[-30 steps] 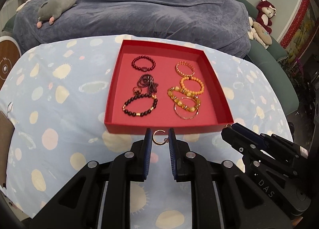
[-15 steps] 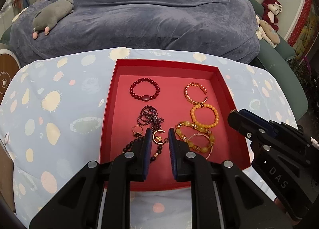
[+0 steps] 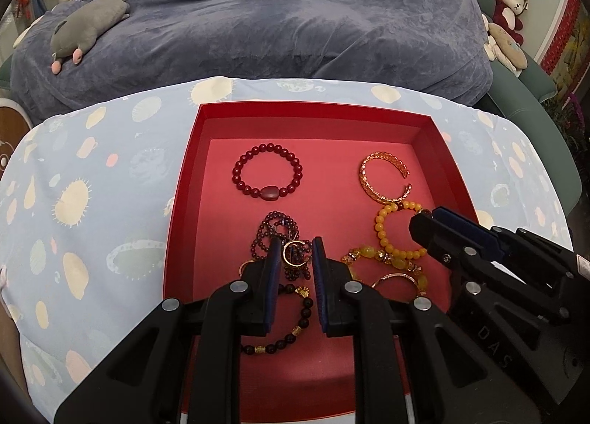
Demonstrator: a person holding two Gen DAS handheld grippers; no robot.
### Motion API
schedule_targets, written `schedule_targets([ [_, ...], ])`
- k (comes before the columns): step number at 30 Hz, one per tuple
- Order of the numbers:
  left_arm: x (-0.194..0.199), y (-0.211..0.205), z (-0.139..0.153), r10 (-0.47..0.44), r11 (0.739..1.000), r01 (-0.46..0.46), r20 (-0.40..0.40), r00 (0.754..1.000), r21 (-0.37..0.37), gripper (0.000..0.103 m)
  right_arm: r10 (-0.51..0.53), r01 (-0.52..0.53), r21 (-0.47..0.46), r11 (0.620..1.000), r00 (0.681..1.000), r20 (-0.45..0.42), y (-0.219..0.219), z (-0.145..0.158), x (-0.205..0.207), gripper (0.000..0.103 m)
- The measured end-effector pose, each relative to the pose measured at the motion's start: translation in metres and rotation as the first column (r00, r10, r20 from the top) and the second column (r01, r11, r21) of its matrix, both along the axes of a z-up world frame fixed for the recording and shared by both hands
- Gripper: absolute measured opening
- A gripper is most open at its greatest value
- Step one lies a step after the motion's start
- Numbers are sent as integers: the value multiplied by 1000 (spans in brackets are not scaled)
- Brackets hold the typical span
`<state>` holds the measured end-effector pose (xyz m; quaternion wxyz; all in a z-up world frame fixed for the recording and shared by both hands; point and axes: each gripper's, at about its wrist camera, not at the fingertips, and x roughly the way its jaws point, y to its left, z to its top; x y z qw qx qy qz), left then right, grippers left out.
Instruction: Organize jewelry
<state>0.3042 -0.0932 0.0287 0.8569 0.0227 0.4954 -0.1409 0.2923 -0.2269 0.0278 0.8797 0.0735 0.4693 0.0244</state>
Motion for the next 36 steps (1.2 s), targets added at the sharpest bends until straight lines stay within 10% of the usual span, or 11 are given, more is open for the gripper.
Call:
schedule_targets([
  [14, -4, -3, 7, 6, 999, -8, 47, 999, 42, 36, -31, 31, -34, 999, 999, -12, -1, 3, -2, 24],
  [24, -35, 15, 35, 56, 998, -59, 82, 995, 27, 55, -116, 116, -12, 993, 993, 29, -9, 32, -46, 56],
  [36, -91, 29, 54, 75, 996, -79, 103, 992, 39, 65, -133, 138, -76, 987, 989, 69, 5, 56, -108, 62],
])
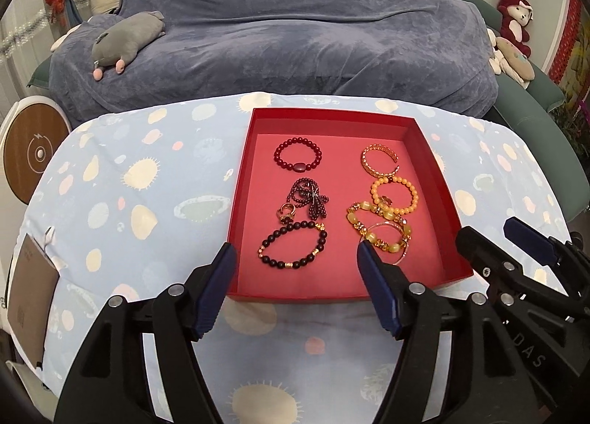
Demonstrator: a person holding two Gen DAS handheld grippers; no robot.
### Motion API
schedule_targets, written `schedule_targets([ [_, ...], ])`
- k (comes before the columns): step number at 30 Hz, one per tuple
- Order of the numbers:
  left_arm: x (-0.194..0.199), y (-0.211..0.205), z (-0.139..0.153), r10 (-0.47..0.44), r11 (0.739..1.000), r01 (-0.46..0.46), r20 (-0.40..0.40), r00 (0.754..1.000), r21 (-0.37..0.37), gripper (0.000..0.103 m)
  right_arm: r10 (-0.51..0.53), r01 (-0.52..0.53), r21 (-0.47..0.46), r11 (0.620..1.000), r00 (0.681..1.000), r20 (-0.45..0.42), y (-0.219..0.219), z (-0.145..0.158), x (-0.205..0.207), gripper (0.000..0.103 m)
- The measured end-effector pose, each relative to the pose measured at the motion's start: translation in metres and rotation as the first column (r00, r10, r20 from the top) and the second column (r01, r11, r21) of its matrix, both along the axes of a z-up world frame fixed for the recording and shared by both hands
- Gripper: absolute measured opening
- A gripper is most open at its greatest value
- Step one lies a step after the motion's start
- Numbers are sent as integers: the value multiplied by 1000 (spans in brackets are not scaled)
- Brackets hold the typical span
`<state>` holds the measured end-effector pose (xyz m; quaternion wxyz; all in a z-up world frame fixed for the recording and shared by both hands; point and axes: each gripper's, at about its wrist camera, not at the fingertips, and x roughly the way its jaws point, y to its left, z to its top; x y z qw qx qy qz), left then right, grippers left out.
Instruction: Organize jewelry
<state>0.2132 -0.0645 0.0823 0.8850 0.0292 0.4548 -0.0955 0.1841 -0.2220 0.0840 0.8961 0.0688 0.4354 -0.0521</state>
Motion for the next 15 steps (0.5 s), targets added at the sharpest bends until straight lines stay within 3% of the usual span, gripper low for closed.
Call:
schedule_targets([
  [8, -34, 10, 5, 15, 1000, -16, 12, 1000, 16, 68, -6, 6, -18, 1000, 1000, 7, 7, 5, -34, 68],
  [15, -61, 19, 5, 43, 998, -44, 24, 999, 33, 80, -23, 23, -15, 1000, 1000, 12, 10, 3, -62, 78],
])
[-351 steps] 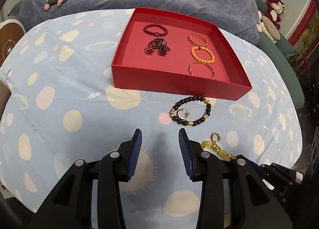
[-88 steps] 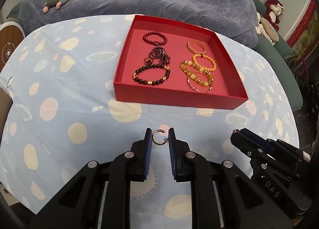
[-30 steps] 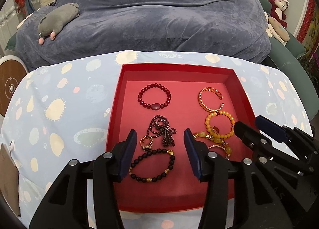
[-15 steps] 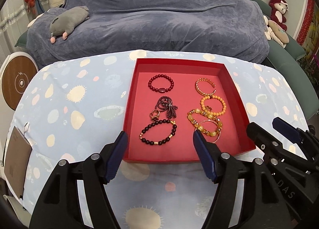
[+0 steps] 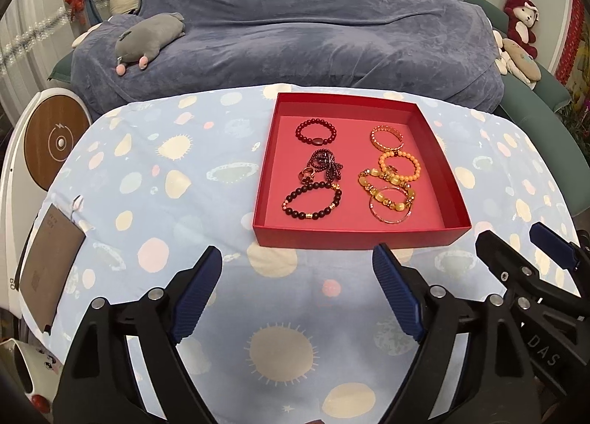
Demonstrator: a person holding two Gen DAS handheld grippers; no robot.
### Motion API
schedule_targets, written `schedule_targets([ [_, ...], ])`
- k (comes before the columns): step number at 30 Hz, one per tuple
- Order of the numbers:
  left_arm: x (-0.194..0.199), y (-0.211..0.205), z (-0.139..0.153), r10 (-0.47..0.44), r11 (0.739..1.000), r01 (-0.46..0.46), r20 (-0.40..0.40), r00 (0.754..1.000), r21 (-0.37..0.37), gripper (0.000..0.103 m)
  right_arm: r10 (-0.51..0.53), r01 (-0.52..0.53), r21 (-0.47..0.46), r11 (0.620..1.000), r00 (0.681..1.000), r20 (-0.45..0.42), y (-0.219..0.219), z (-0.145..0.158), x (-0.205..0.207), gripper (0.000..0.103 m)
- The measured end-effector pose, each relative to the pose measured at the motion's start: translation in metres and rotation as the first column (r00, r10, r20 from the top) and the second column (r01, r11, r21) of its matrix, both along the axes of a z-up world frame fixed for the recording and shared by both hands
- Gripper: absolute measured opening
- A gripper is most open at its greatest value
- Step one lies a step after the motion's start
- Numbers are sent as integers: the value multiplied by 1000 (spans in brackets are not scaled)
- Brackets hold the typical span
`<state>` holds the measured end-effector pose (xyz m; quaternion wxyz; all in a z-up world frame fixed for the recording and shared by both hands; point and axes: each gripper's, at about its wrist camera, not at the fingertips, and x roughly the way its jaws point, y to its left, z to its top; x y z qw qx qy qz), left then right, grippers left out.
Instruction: Organize jewelry
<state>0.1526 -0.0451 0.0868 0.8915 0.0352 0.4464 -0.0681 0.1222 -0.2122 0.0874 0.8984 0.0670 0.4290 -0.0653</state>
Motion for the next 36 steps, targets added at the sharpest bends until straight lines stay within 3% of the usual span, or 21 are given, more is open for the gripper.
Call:
schedule_targets([
  [9, -25, 5, -2, 1, 1000, -1, 3, 1000, 21, 82, -1, 1, 14, 1000, 1000, -10, 4, -4, -25, 81],
  [14, -33, 8, -1, 20, 999, -20, 15, 1000, 30, 89, -4, 4, 23, 1000, 1000, -7, 2, -4, -34, 86],
  [17, -36, 11, -1, 36, 999, -37, 22, 999, 38, 92, -12, 12, 23, 1000, 1000, -13, 1, -5, -37, 98],
  [36, -41, 12, -19, 40, 998, -40, -10, 999, 54, 95, -20, 21, 1, 1000, 999, -37, 3, -18, -45, 97],
])
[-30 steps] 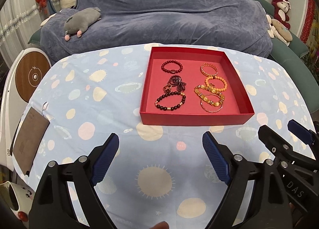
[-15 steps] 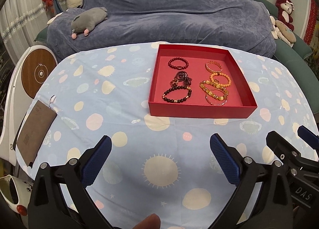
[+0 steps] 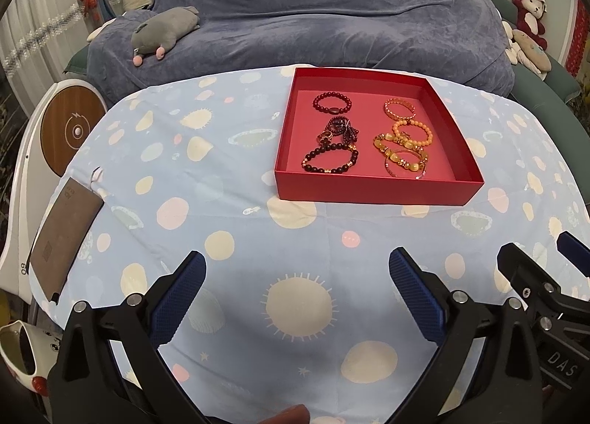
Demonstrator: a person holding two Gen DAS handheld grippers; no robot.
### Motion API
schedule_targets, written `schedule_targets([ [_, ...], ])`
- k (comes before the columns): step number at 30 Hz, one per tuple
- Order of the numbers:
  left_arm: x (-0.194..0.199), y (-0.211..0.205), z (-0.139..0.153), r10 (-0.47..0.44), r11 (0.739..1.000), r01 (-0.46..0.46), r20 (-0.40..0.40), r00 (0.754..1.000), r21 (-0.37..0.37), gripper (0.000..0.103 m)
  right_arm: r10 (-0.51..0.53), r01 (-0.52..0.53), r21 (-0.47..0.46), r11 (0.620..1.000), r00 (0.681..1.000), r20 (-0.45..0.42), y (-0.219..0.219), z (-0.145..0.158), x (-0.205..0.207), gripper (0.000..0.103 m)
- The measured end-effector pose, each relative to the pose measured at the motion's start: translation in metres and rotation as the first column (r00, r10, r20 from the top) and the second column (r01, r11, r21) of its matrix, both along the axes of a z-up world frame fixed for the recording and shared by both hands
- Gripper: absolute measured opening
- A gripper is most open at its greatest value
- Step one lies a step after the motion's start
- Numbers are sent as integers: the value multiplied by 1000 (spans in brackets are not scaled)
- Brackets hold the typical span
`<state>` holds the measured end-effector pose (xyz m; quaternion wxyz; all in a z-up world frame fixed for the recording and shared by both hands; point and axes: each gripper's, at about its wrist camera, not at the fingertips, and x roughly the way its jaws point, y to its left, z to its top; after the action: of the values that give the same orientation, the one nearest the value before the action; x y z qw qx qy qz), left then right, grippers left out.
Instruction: Organize jewelry
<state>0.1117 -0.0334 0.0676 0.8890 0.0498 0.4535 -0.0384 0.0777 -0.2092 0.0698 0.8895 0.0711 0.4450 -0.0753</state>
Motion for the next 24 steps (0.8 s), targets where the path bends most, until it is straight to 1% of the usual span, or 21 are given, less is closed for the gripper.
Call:
schedule_targets([
  [24, 0, 3, -5, 37, 999, -37, -18, 999, 8, 95, 1, -1, 3, 1000, 1000, -6, 2, -5, 1, 97],
])
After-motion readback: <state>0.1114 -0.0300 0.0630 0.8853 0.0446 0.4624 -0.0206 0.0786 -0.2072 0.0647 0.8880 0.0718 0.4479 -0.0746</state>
